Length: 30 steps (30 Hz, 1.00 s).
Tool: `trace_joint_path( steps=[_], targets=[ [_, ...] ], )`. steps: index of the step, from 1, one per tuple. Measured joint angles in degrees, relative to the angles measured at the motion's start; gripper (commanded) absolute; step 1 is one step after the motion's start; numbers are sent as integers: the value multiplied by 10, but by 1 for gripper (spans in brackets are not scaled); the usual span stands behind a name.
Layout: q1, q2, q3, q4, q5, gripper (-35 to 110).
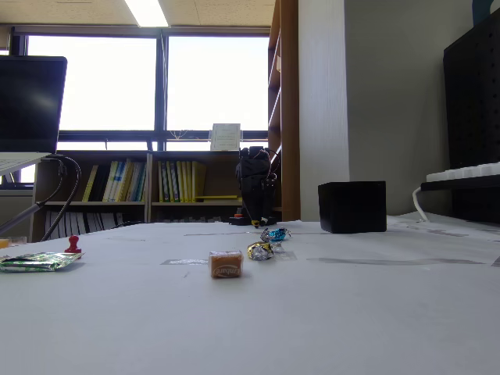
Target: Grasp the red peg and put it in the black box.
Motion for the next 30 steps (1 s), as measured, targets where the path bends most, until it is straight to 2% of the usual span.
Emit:
trace_joint_path(
  steps=[2, 4, 8, 13, 15, 20, 23, 30],
  targets=[
    [0, 0, 0, 0, 0, 1],
    [1, 0, 0, 0, 0, 11],
    [9, 0, 0, 0, 7, 11],
    [10, 0, 0, 0, 4, 9],
    [10, 0, 0, 0, 4, 0],
    [-16, 0, 0, -19, 29, 0],
    [-14, 28, 0, -139, 59, 0],
    [24, 185, 0, -537, 45, 0]
  ],
)
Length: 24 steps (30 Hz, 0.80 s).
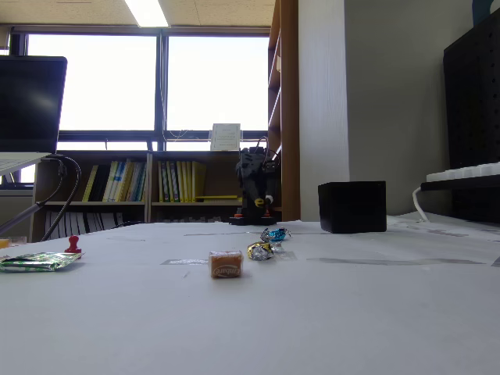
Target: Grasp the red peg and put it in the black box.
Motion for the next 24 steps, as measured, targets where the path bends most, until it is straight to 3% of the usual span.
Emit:
trace_joint_path(
  steps=[14, 24],
  targets=[
    [134, 345, 4, -475, -25, 0],
    [222, 586, 4, -774, 33, 0]
  ],
)
